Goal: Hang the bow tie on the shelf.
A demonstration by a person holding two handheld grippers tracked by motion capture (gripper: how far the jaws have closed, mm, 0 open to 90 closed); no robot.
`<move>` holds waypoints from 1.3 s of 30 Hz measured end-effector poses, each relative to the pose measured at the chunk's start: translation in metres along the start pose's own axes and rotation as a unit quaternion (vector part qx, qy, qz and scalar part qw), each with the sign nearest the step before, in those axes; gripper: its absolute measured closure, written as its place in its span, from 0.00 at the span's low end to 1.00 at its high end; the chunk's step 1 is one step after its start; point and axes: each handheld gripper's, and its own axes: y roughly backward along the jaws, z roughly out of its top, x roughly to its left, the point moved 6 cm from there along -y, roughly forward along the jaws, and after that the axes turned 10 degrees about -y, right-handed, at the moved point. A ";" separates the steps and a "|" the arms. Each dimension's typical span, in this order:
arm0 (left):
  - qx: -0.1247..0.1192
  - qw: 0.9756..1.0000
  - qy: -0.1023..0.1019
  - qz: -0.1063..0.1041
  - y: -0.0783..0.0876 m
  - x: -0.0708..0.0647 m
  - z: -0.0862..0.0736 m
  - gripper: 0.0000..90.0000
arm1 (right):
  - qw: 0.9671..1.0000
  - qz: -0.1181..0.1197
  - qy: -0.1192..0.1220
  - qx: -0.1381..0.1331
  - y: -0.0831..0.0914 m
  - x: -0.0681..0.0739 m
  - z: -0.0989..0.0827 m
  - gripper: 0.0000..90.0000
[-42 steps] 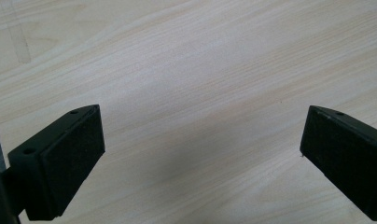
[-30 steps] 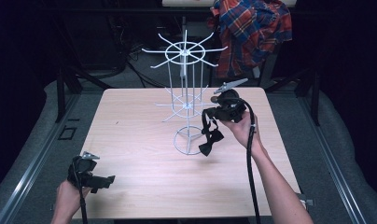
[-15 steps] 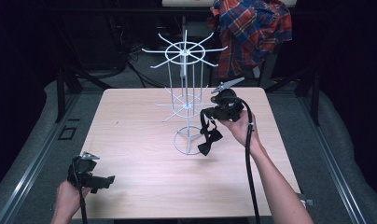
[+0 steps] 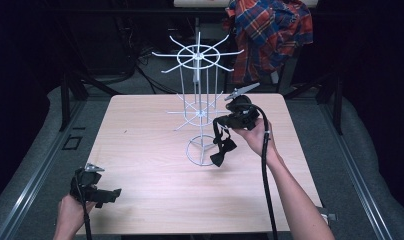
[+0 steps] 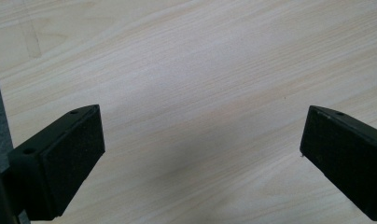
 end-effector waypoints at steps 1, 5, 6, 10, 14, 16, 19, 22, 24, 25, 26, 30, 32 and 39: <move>0.000 1.000 0.000 0.000 0.000 0.000 0.000 0.00 | 1.000 0.001 -0.004 0.000 -0.001 0.000 0.000 0.97; 0.001 1.000 -0.001 -0.001 -0.001 0.000 0.001 0.00 | 1.000 0.002 -0.004 0.000 -0.002 0.000 0.000 0.96; 0.002 1.000 -0.003 -0.002 0.000 0.000 0.001 0.00 | 1.000 0.004 -0.004 -0.002 -0.002 0.000 0.000 0.96; 0.002 1.000 -0.003 0.000 -0.001 0.000 0.001 0.00 | 1.000 0.006 -0.006 -0.004 -0.004 -0.002 -0.002 0.92; 0.003 1.000 -0.002 -0.001 -0.002 -0.001 0.001 0.00 | 1.000 0.006 -0.007 -0.008 -0.002 -0.003 -0.004 0.88; 0.004 1.000 -0.001 -0.002 -0.002 -0.001 0.001 0.00 | 1.000 0.007 -0.007 -0.007 0.000 -0.003 -0.005 0.87; 0.003 1.000 -0.001 -0.001 -0.001 0.000 0.000 0.00 | 1.000 0.006 -0.013 -0.014 0.004 -0.004 -0.005 0.84; 0.001 1.000 0.000 -0.001 -0.001 0.000 0.000 0.00 | 1.000 0.007 -0.014 -0.019 0.010 -0.006 -0.005 0.82; 0.002 1.000 -0.002 -0.001 -0.001 0.000 0.000 0.00 | 1.000 0.007 -0.016 -0.020 0.014 -0.007 -0.006 0.80; 0.001 1.000 -0.002 -0.001 -0.001 -0.001 0.001 0.00 | 1.000 0.006 -0.016 -0.023 0.016 -0.008 -0.006 0.78; 0.002 1.000 -0.003 0.000 -0.001 -0.001 0.001 0.00 | 1.000 0.006 -0.017 -0.022 0.018 -0.008 -0.006 0.77; 0.001 1.000 -0.005 -0.001 -0.001 -0.001 0.002 0.00 | 0.999 0.005 -0.023 -0.030 0.027 -0.009 -0.008 0.71; 0.001 1.000 -0.006 -0.001 -0.001 -0.001 0.003 0.00 | 0.999 0.000 -0.024 -0.029 0.034 -0.011 -0.009 0.68; 0.001 1.000 -0.005 -0.003 -0.002 -0.003 0.004 0.00 | 0.999 -0.013 -0.024 -0.032 0.050 -0.015 -0.015 0.64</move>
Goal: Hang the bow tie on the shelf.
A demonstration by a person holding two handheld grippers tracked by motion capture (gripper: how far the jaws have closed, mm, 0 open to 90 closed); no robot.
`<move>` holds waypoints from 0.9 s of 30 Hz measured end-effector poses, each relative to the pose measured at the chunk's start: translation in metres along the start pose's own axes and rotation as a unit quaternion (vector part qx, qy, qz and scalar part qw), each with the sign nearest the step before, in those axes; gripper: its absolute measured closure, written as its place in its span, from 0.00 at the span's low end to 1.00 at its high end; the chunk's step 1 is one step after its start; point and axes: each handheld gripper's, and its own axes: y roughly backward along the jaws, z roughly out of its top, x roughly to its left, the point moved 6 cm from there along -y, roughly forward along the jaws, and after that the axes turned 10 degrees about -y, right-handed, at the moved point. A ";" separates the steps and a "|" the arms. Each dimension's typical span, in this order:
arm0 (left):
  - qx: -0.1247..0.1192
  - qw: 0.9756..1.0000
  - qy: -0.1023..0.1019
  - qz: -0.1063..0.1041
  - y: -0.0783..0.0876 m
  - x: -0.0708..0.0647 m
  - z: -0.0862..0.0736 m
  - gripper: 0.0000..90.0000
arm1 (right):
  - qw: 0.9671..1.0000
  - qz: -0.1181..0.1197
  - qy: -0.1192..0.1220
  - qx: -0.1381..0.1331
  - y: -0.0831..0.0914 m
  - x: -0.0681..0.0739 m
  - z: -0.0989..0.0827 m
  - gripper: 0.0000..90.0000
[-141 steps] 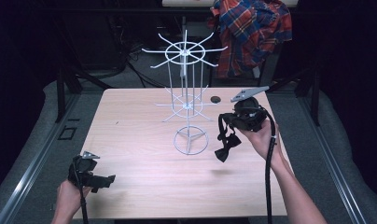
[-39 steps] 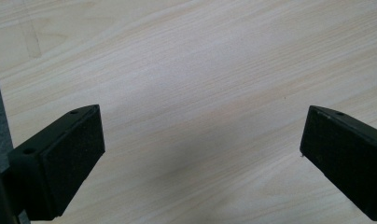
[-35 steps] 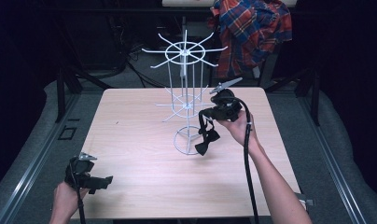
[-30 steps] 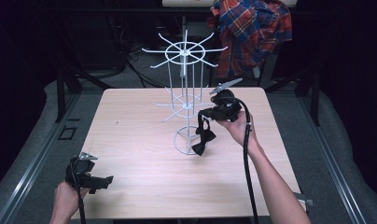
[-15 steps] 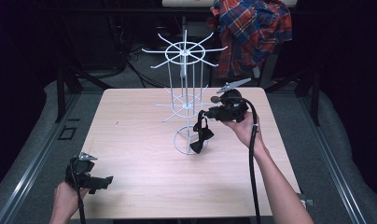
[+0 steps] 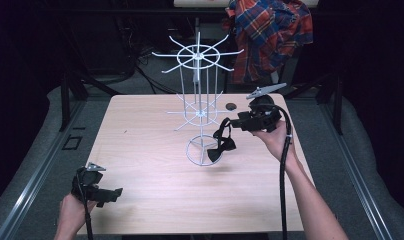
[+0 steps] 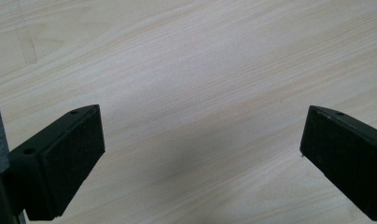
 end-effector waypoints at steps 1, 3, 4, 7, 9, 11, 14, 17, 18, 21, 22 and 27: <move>-0.001 1.000 0.000 0.001 0.000 0.000 0.000 0.00 | 1.000 0.000 0.000 0.002 0.001 0.000 0.000 0.66; -0.001 1.000 -0.002 0.001 0.000 0.000 0.001 0.00 | 1.000 -0.004 0.004 0.003 0.001 0.000 0.000 0.67; -0.001 1.000 -0.002 0.000 -0.001 -0.001 0.001 0.00 | 1.000 -0.005 0.006 0.004 0.000 0.000 0.000 0.67; 0.000 1.000 -0.001 -0.001 -0.001 -0.001 0.001 0.00 | 1.000 -0.006 0.009 0.012 -0.003 0.003 0.000 0.67; -0.002 1.000 0.000 0.000 -0.001 0.000 0.001 0.00 | 1.000 -0.007 0.011 0.014 -0.006 0.003 0.001 0.68; -0.001 1.000 -0.002 0.000 -0.001 0.000 0.001 0.00 | 1.000 -0.013 0.013 0.020 -0.011 0.001 0.001 0.68; -0.002 1.000 -0.001 -0.001 -0.001 0.000 0.001 0.00 | 0.999 -0.012 0.010 0.032 -0.018 -0.002 -0.002 0.68; -0.002 1.000 -0.001 -0.003 0.000 0.000 0.001 0.00 | 0.999 -0.012 0.006 0.044 -0.023 -0.004 -0.006 0.68; -0.002 1.000 -0.001 -0.002 -0.001 0.000 0.001 0.00 | 0.999 -0.014 0.006 0.044 -0.024 -0.004 -0.007 0.68; -0.001 1.000 0.000 -0.003 -0.001 0.000 0.001 0.00 | 0.999 -0.013 0.006 0.052 -0.021 -0.004 -0.009 0.66; -0.002 1.000 0.000 -0.002 -0.001 0.000 0.001 0.00 | 0.999 -0.014 0.007 0.050 -0.020 -0.003 -0.009 0.65; -0.002 1.000 -0.002 0.001 0.000 -0.001 0.001 0.00 | 0.998 -0.022 0.013 0.057 -0.008 0.001 -0.015 0.57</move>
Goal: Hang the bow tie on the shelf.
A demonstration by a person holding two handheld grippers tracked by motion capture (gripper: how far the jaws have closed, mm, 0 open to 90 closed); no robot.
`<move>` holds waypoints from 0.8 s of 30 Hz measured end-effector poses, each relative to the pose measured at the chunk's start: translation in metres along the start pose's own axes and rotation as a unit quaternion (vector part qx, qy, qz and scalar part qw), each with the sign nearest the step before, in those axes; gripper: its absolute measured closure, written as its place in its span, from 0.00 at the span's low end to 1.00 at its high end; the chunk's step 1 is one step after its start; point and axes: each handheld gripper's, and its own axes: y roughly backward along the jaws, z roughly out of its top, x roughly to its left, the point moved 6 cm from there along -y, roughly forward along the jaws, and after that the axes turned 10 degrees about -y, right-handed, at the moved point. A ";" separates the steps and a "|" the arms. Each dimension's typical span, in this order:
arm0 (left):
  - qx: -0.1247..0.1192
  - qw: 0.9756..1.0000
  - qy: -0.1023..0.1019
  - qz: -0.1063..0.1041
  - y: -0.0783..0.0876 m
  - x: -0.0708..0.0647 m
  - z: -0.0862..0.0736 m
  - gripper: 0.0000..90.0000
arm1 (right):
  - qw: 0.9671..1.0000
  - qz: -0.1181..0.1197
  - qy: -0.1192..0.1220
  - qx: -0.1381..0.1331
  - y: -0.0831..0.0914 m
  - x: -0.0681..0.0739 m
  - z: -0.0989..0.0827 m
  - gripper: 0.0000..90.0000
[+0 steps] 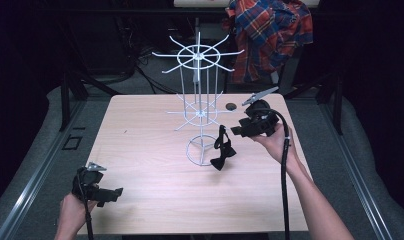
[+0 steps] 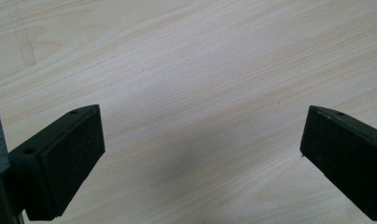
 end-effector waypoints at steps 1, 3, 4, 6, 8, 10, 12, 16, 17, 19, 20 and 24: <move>0.000 1.000 0.000 0.000 0.000 0.000 0.000 0.00 | 1.000 -0.002 -0.001 0.000 0.002 0.000 -0.002 0.56; 0.001 1.000 0.000 -0.001 0.000 -0.001 0.000 0.00 | 1.000 -0.007 -0.002 0.005 0.008 0.000 -0.008 0.51; 0.000 1.000 0.000 0.000 0.000 -0.001 0.000 0.00 | 1.000 -0.007 -0.003 0.004 0.011 -0.001 -0.012 0.50; -0.001 1.000 0.000 -0.001 0.000 -0.001 0.000 0.00 | 1.000 -0.013 -0.001 0.007 0.018 -0.002 -0.018 0.47; 0.002 1.000 0.000 -0.002 -0.001 0.000 0.000 0.00 | 1.000 -0.020 -0.002 0.009 0.023 -0.004 -0.025 0.43; 0.002 1.000 0.000 -0.001 -0.001 -0.001 0.001 0.00 | 1.000 -0.022 -0.003 0.014 0.030 -0.006 -0.036 0.40; -0.001 1.000 -0.001 0.001 -0.001 -0.001 0.002 0.00 | 1.000 -0.022 -0.005 0.016 0.033 -0.006 -0.044 0.38; 0.002 1.000 -0.002 -0.002 -0.001 -0.002 0.002 0.00 | 0.999 -0.025 -0.003 0.027 0.039 -0.008 -0.063 0.33; 0.002 1.000 -0.002 -0.001 -0.002 -0.002 0.002 0.00 | 0.999 -0.023 -0.003 0.028 0.039 -0.008 -0.068 0.31; 0.006 1.000 -0.005 -0.003 -0.002 -0.002 0.002 0.00 | 0.999 -0.027 -0.005 0.029 0.040 -0.012 -0.077 0.28; 0.005 1.000 -0.005 -0.002 -0.002 -0.002 0.002 0.00 | 0.999 -0.026 -0.008 0.030 0.040 -0.013 -0.080 0.27; 0.006 1.000 -0.006 -0.002 -0.003 -0.003 0.003 0.00 | 0.999 -0.024 -0.016 0.043 0.038 -0.018 -0.098 0.23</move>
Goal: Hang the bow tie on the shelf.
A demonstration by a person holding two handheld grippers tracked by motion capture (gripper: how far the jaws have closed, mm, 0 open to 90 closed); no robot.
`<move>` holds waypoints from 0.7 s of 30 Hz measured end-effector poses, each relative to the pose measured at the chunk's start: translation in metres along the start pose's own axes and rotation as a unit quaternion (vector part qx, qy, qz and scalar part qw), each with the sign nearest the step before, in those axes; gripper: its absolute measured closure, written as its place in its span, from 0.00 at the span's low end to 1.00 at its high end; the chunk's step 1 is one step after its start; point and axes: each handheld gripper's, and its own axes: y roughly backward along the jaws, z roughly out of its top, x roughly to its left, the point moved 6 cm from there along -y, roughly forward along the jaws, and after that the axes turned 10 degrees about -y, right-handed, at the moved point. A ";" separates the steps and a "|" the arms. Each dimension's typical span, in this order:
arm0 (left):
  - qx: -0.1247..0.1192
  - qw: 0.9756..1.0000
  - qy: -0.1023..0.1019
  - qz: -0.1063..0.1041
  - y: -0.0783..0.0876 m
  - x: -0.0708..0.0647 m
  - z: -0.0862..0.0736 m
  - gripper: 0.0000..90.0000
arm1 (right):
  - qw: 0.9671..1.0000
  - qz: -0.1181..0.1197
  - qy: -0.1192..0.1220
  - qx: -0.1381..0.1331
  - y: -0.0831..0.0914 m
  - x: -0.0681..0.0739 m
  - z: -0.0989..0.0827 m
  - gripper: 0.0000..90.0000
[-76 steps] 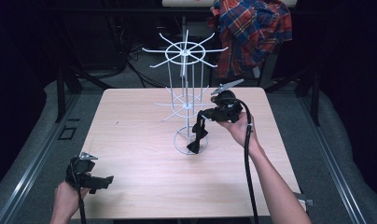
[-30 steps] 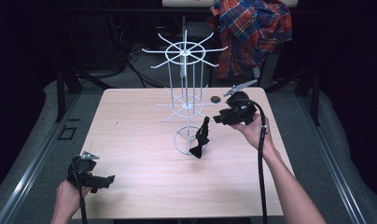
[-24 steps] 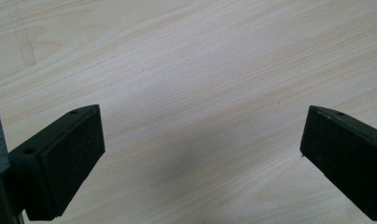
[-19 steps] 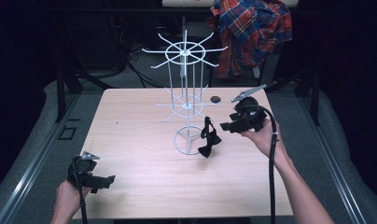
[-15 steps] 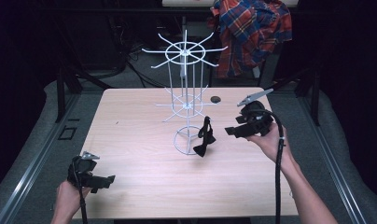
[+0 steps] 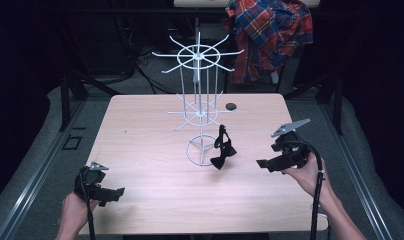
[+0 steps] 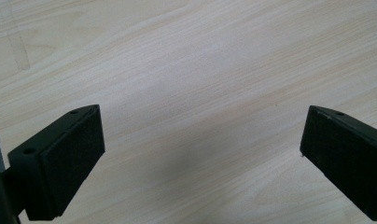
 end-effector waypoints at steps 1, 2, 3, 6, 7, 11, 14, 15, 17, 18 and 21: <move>0.000 1.000 0.001 0.001 0.000 0.000 0.000 0.00 | 1.000 0.001 0.000 0.006 -0.001 0.000 -0.004 0.23; 0.000 1.000 0.001 0.000 -0.001 0.000 0.001 0.00 | 1.000 -0.003 0.001 0.005 -0.003 -0.001 -0.007 0.22; 0.002 1.000 0.001 -0.001 -0.001 -0.001 0.001 0.00 | 1.000 -0.002 0.000 0.010 -0.004 -0.001 -0.012 0.23; 0.004 1.000 -0.002 -0.003 -0.002 -0.001 0.001 0.00 | 1.000 -0.003 -0.006 0.020 -0.011 -0.001 -0.023 0.21; 0.004 1.000 -0.002 -0.004 -0.003 -0.001 0.001 0.00 | 0.999 -0.004 -0.008 0.033 -0.014 0.000 -0.029 0.21; 0.004 1.000 -0.001 -0.004 -0.004 -0.001 0.001 0.00 | 0.998 -0.001 -0.010 0.062 -0.027 -0.001 -0.050 0.17; 0.004 1.000 -0.001 -0.002 -0.004 -0.001 0.001 0.00 | 0.998 -0.012 -0.017 0.062 -0.033 -0.003 -0.063 0.16; 0.005 1.000 -0.002 -0.002 -0.004 -0.001 0.001 0.00 | 0.997 -0.018 -0.014 0.075 -0.037 -0.004 -0.070 0.15; 0.007 1.000 -0.005 0.000 -0.004 -0.002 0.001 0.00 | 0.995 -0.025 -0.014 0.091 -0.043 -0.006 -0.079 0.13; 0.007 1.000 -0.004 0.000 -0.004 -0.002 0.002 0.00 | 0.995 -0.027 -0.013 0.098 -0.045 -0.008 -0.082 0.11; 0.009 1.000 -0.009 0.000 -0.004 -0.004 0.003 0.00 | 0.995 -0.030 -0.011 0.094 -0.047 -0.008 -0.082 0.10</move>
